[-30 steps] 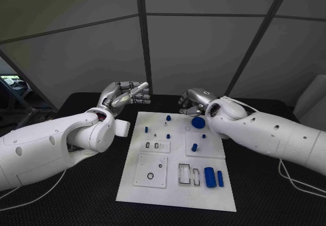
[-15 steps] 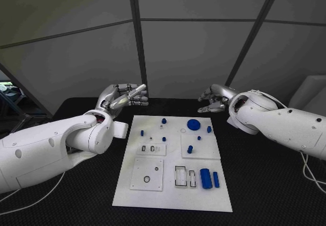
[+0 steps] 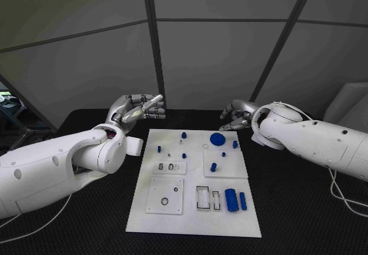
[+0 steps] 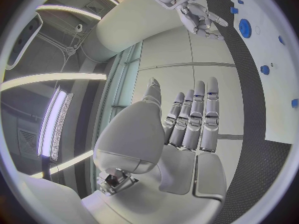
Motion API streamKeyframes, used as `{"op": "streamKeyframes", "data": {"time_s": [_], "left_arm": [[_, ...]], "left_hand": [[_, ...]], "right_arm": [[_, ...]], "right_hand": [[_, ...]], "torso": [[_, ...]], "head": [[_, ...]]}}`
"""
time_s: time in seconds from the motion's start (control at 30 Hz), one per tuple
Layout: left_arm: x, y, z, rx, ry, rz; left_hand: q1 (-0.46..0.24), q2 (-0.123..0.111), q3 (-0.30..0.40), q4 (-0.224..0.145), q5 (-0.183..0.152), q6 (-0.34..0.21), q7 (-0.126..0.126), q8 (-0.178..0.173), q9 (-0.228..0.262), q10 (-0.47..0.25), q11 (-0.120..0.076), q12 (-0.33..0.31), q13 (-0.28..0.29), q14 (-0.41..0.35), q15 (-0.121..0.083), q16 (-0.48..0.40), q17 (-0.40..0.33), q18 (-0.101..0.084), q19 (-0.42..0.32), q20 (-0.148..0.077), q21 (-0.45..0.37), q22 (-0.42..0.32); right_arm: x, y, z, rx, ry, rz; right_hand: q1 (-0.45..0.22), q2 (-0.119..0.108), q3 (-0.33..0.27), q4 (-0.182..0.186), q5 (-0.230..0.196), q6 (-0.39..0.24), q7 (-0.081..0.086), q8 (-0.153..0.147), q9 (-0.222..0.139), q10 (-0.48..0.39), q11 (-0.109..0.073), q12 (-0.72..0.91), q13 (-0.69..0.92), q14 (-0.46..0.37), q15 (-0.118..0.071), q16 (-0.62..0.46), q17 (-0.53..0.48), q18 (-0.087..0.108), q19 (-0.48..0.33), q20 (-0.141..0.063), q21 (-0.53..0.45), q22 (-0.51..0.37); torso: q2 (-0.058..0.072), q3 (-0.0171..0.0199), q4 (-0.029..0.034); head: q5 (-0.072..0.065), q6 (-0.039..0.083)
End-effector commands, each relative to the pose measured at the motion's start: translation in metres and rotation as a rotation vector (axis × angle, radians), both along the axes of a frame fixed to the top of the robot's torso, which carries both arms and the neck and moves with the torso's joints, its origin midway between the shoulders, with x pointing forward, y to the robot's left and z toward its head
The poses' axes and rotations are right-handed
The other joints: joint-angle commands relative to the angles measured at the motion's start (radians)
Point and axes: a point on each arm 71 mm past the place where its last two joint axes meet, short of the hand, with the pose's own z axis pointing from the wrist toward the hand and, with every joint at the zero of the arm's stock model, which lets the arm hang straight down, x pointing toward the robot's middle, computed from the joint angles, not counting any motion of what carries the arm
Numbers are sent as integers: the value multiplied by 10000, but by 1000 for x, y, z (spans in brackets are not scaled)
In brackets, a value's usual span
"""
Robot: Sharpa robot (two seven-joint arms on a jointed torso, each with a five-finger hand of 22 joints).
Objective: Assemble the parts on the task board
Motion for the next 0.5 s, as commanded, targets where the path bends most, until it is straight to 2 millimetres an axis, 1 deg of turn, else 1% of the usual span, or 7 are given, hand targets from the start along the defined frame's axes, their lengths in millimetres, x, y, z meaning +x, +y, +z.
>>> {"op": "streamKeyframes", "data": {"time_s": [0.03, 0.1, 0.2, 0.37, 0.5], "left_arm": [[0, -1, 1, -29, -63, -160], [0, -1, 1, -29, -63, -161], [0, -1, 1, -29, -63, -162], [-1, -1, 1, -30, -65, -162], [-1, -1, 1, -33, -65, -169]], "left_hand": [[24, 106, -51, 17, -7, -84, 93, -50, -17, -35, -2, -45, -6, -72, 28, -35, 17, 25, -20, 70, -65, -9], [24, 106, -51, 17, -7, -84, 93, -50, -17, -35, -2, -45, -6, -72, 28, -35, 17, 25, -20, 70, -65, -9], [24, 106, -51, 17, -7, -84, 93, -50, -17, -35, -2, -45, -6, -72, 28, -35, 17, 25, -20, 70, -65, -9], [24, 108, -57, 14, -7, -88, 89, -57, -18, -38, -3, -54, -6, -74, 28, -44, 20, 25, -21, 71, -67, -13], [24, 108, -57, 14, -7, -88, 89, -57, -18, -38, -3, -54, -6, -74, 28, -44, 20, 25, -21, 71, -67, -13]], "right_arm": [[1, 1, -5, -298, 240, 71], [1, 3, -8, -341, 306, 92], [0, 4, -13, -405, 425, 141], [-1, 7, -19, -442, 550, 205], [-1, 9, -24, -443, 607, 237]], "right_hand": [[101, -15, -31, 60, 31, -72, 2, 51, -12, 42, -22, 50, 640, 801, 77, 25, 1526, -189, 78, -16, 45, 12], [114, -3, -29, 68, 37, -97, 2, 61, -15, 50, -21, 66, 661, 802, 79, 30, 1538, -191, 82, -15, 53, 25], [120, 5, -28, 72, 41, -108, 1, 67, -17, 53, -21, 72, 670, 802, 79, 31, 1538, -193, 85, -14, 58, 34], [126, 18, -25, 80, 48, -120, 0, 78, -19, 38, -21, 59, 652, 799, 80, 26, 1525, -190, 76, -12, 53, 21], [132, 31, -21, 85, 55, -124, -2, 90, -19, 38, -22, 63, 658, 798, 80, 27, 1525, -191, 77, -11, 56, 27]], "torso": [[3, 3, -3], [7, 8, 7], [2, 2, 18], [1, 6, -4], [1, 2, -4]], "head": [[10, -25], [2, -35], [4, -50], [36, -65], [23, -74]]}}
